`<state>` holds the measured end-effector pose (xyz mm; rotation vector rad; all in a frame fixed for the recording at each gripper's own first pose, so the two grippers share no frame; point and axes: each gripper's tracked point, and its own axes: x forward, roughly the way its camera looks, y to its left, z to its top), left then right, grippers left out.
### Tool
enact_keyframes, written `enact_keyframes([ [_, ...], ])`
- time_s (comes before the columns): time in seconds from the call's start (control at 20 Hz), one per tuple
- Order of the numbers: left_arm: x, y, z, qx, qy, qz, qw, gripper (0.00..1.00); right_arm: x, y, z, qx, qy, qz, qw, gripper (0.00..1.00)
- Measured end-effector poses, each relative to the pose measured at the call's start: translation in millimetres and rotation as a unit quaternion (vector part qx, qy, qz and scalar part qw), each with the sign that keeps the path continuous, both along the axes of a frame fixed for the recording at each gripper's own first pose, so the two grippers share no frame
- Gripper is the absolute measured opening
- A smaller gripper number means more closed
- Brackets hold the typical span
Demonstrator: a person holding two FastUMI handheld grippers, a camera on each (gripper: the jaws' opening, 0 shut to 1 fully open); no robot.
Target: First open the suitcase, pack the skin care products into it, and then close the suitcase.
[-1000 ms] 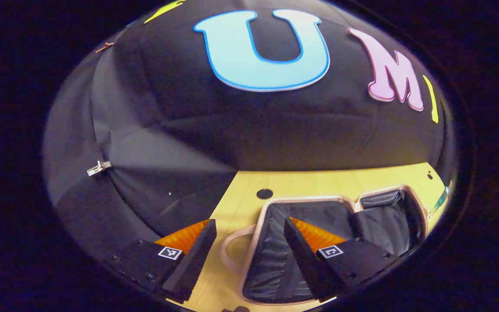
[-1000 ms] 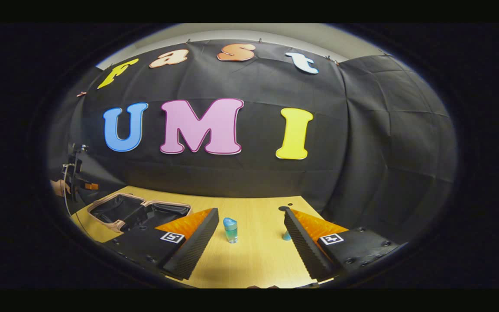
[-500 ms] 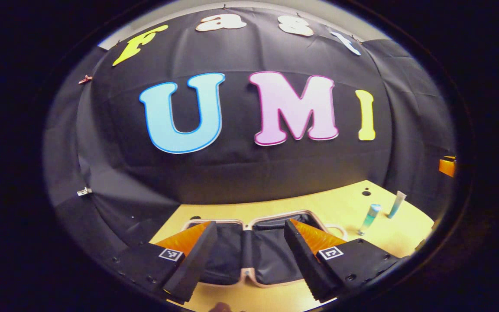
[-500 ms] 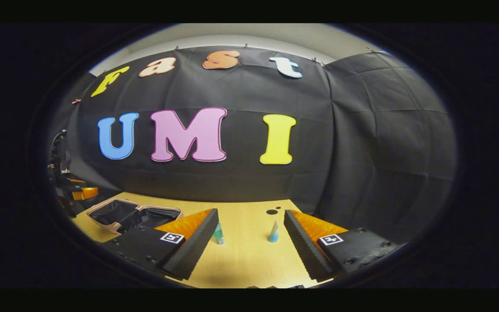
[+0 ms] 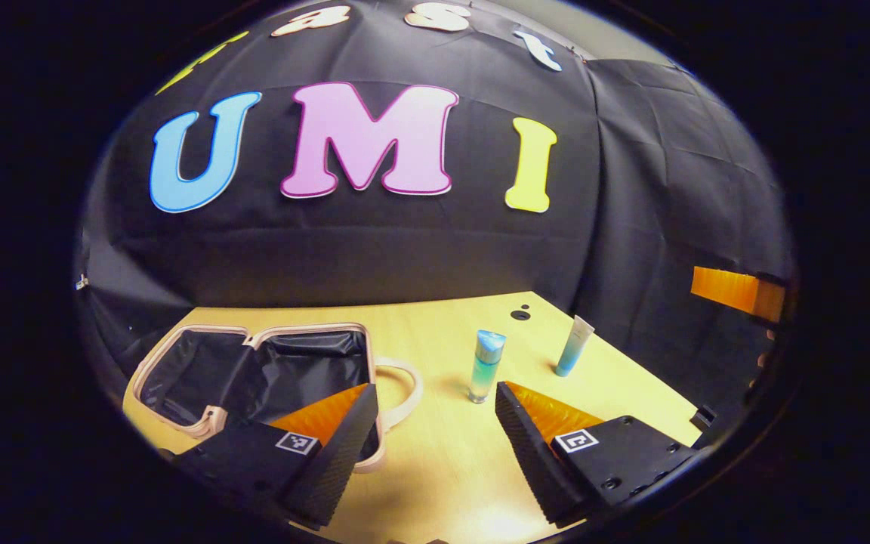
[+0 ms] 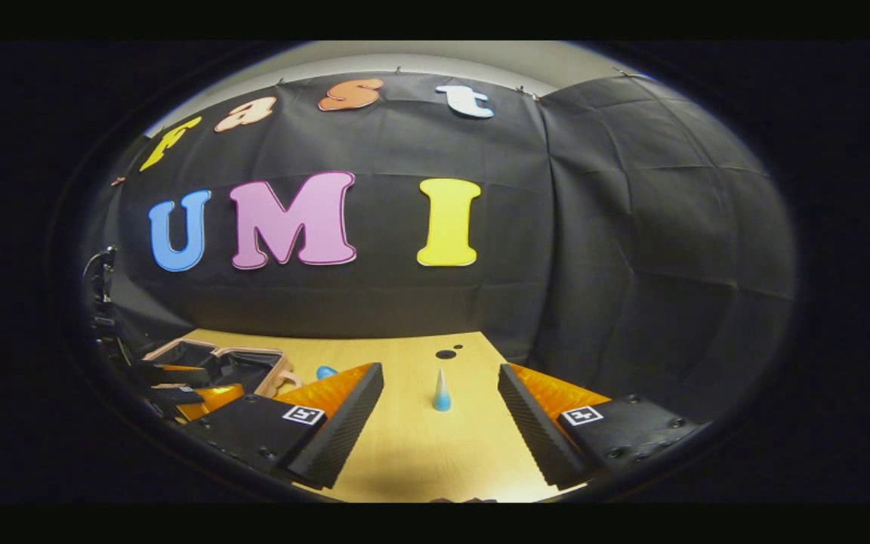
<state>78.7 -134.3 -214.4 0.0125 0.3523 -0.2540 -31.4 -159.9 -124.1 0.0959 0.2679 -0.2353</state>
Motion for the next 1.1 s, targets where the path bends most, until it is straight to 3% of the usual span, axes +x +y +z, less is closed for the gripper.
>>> enact_keyframes([
  [0.2, 40.8, -48.3, -40.4, -0.002, 0.032, -0.026, 0.999, 0.98, 7.3, -12.9, -32.5, 0.006, 0.038, 0.005, 0.999, 0.97],
  [0.45, 93.6, -64.9, -104.5, -0.004, 0.078, 0.031, 0.996, 0.99, 22.4, -26.0, -71.1, 0.004, 0.068, 0.015, 0.998, 0.98],
  [0.7, 132.6, -86.7, -132.3, -0.010, 0.096, 0.030, 0.995, 0.98, 53.6, -36.0, -96.8, 0.000, 0.069, 0.031, 0.997, 0.98],
  [0.75, 137.6, -87.9, -135.6, -0.012, 0.101, 0.030, 0.994, 0.92, 59.6, -37.7, -103.1, 0.001, 0.072, 0.035, 0.997, 0.97],
  [0.9, 151.6, -90.8, -143.0, -0.028, 0.106, 0.041, 0.993, 0.90, 79.4, -38.0, -123.9, 0.003, 0.081, 0.048, 0.996, 0.97],
  [1.0, 153.4, -89.3, -151.1, -0.027, 0.121, 0.051, 0.991, 0.73, 90.5, -36.3, -140.6, 0.003, 0.092, 0.056, 0.994, 0.98],
  [1.05, 152.3, -87.9, -156.6, -0.023, 0.129, 0.060, 0.990, 0.70, 96.5, -35.2, -148.2, 0.006, 0.097, 0.056, 0.994, 0.98],
  [1.1, 153.4, -85.3, -158.7, -0.021, 0.130, 0.066, 0.989, 0.59, 100.1, -34.0, -155.7, 0.011, 0.102, 0.056, 0.993, 0.98],
])
